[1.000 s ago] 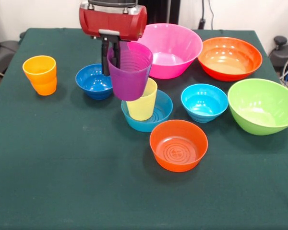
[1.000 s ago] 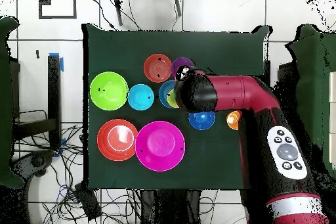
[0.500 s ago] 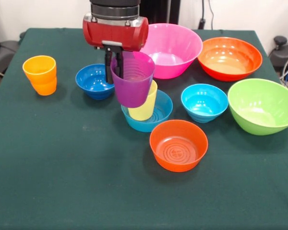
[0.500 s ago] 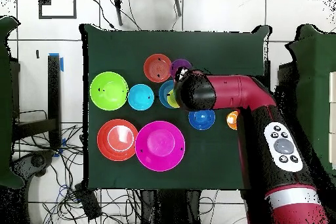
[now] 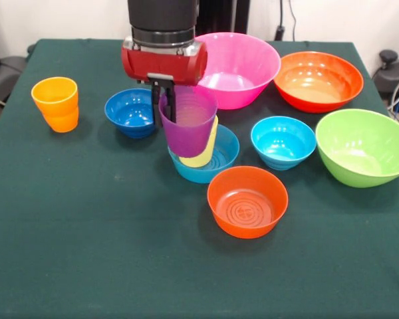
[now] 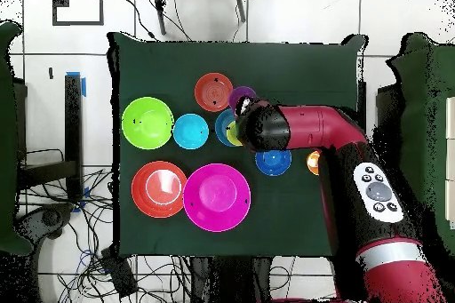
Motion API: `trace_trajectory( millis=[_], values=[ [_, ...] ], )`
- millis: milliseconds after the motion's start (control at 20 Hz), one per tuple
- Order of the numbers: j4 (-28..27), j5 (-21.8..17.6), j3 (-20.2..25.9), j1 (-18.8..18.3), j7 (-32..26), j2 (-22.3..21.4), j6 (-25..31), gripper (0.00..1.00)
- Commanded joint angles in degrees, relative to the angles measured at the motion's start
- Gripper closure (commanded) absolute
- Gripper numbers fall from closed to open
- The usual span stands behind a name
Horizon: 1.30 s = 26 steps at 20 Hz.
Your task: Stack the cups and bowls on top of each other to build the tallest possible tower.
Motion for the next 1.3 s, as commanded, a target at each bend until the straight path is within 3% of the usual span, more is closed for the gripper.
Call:
trace_trajectory(
  millis=[50, 1300],
  values=[
    [-2.03, -5.87, 2.34, -1.07, -7.19, 5.07, -3.63, 1.00],
    [-3.75, -9.90, 5.12, -4.54, -7.53, 4.79, -6.43, 1.00]
  ],
)
